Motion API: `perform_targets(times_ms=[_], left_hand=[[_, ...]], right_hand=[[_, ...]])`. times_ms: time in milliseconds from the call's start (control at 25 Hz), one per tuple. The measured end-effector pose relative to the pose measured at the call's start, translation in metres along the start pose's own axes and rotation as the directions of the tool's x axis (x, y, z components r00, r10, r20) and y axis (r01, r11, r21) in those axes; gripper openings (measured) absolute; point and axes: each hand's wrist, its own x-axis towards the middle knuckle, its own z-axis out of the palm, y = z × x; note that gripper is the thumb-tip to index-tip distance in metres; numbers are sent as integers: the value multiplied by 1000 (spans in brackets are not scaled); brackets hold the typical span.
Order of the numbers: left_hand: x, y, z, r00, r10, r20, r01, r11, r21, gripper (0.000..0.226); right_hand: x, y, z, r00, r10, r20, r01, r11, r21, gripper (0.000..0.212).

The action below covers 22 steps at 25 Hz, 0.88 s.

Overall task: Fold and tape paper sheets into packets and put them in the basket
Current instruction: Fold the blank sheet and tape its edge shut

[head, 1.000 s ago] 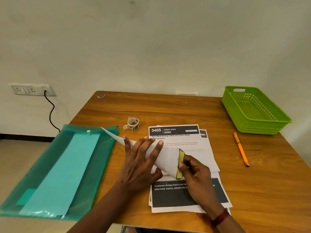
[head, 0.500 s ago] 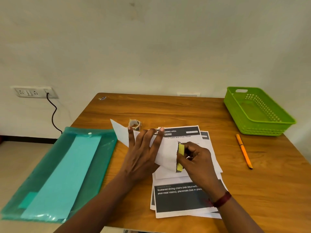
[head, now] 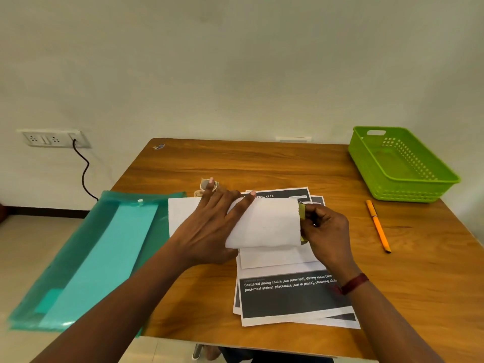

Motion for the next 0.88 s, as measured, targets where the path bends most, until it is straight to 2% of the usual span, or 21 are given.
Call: perform_targets(times_ms=[160, 360, 480, 520, 600, 680, 760, 800, 880], left_hand=[[-6, -3, -1, 1000, 4, -2, -5, 996, -93, 105], [-7, -10, 6, 1000, 18, -18, -18, 999, -30, 97], [-8, -15, 12, 1000, -23, -21, 22, 999, -33, 96], [-9, -14, 13, 998, -59, -26, 58, 997, -46, 97], [-13, -11, 19, 987, -158, -41, 154, 984, -84, 99], [-16, -4, 27, 969, -239, -69, 232, 968, -95, 96], [-19, 1, 35, 960, -269, -81, 263, 962, -72, 90], [-20, 2, 38, 961, -265, -75, 261, 964, -56, 87], [-21, 2, 44, 967, -246, -61, 245, 969, -29, 84]], right_hand=[[-2, 3, 4, 1000, 1, -14, -1, 1000, 12, 37], [3, 12, 3, 998, 61, 22, -62, 997, 44, 31], [4, 12, -2, 995, 96, 31, -98, 993, 72, 24], [4, 13, -6, 997, 81, 1, -81, 996, 27, 21], [9, 21, -19, 999, 0, -40, -8, 979, -205, 18], [12, 32, -33, 992, -105, 77, 129, 873, -471, 22], [13, 40, -38, 948, -131, 292, 292, 723, -626, 25], [12, 41, -38, 918, -70, 390, 341, 642, -687, 33], [10, 45, -36, 856, 101, 508, 397, 502, -769, 64]])
